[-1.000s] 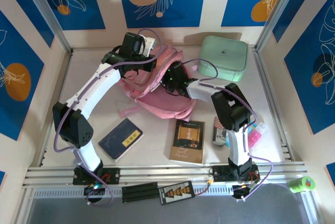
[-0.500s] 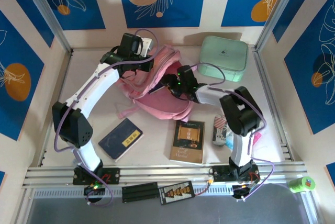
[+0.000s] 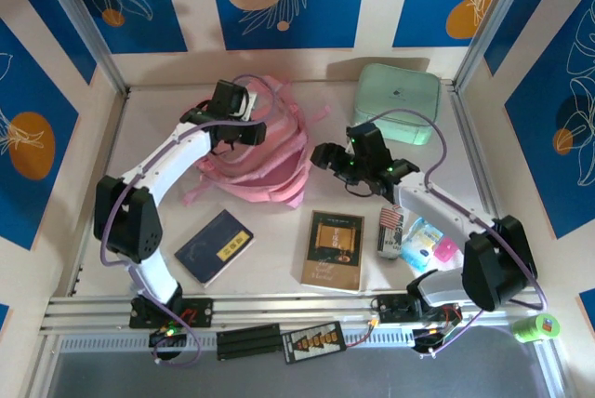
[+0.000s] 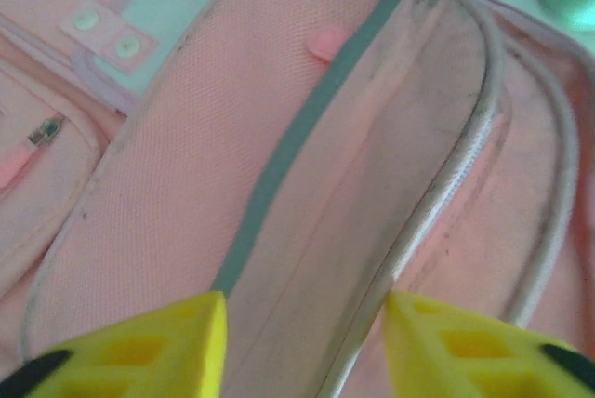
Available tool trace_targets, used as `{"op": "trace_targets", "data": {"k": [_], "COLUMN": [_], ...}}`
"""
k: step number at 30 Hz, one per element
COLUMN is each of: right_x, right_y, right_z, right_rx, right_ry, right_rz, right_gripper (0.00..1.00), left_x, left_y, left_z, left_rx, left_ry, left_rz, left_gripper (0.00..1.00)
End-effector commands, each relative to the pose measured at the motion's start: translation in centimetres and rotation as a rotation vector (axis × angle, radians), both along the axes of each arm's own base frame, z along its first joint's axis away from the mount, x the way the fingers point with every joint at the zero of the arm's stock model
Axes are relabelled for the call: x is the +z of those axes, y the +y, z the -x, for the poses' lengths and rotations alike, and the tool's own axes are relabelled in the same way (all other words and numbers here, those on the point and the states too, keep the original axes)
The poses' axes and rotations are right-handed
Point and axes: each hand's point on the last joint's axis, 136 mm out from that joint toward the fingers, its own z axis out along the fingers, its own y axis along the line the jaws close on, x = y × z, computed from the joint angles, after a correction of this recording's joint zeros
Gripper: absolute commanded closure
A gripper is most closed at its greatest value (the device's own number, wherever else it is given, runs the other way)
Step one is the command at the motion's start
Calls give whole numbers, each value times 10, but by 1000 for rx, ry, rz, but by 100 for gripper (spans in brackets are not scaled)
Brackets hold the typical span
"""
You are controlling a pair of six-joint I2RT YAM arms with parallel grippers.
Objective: Pack books, pencil case, and school supplies into a backpack
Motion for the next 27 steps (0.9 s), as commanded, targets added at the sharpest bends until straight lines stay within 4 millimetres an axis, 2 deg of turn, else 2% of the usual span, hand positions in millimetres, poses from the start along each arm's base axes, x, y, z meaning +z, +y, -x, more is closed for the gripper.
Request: {"op": "trace_targets", "data": {"k": [1, 7, 12, 16, 20, 23, 27], "right_x": [-23, -51, -74, -94, -111, -121, -130], "right_y": [-25, -17, 3, 3, -15, -27, -33], "right_z": [39, 93, 119, 126, 126, 119, 105], "right_rx": [62, 176, 179, 133, 52, -1, -29], "right_ry": [89, 255, 356, 422, 465, 471, 478], "right_rz": [163, 206, 138, 142, 220, 243, 246], "right_gripper": [23, 17, 17, 18, 19, 18, 19], "left_x": [20, 29, 30, 26, 22, 20, 20], "left_y": [8, 19, 25, 26, 25, 24, 21], "left_z": [11, 34, 50, 56, 58, 58, 58], "left_rx": [49, 107, 141, 151, 144, 137, 119], "left_ry": [-52, -100, -126, -124, -102, -94, -81], "left_rz": [87, 162, 225, 242, 242, 242, 236], "left_gripper": [26, 2, 0, 0, 0, 0, 0]}}
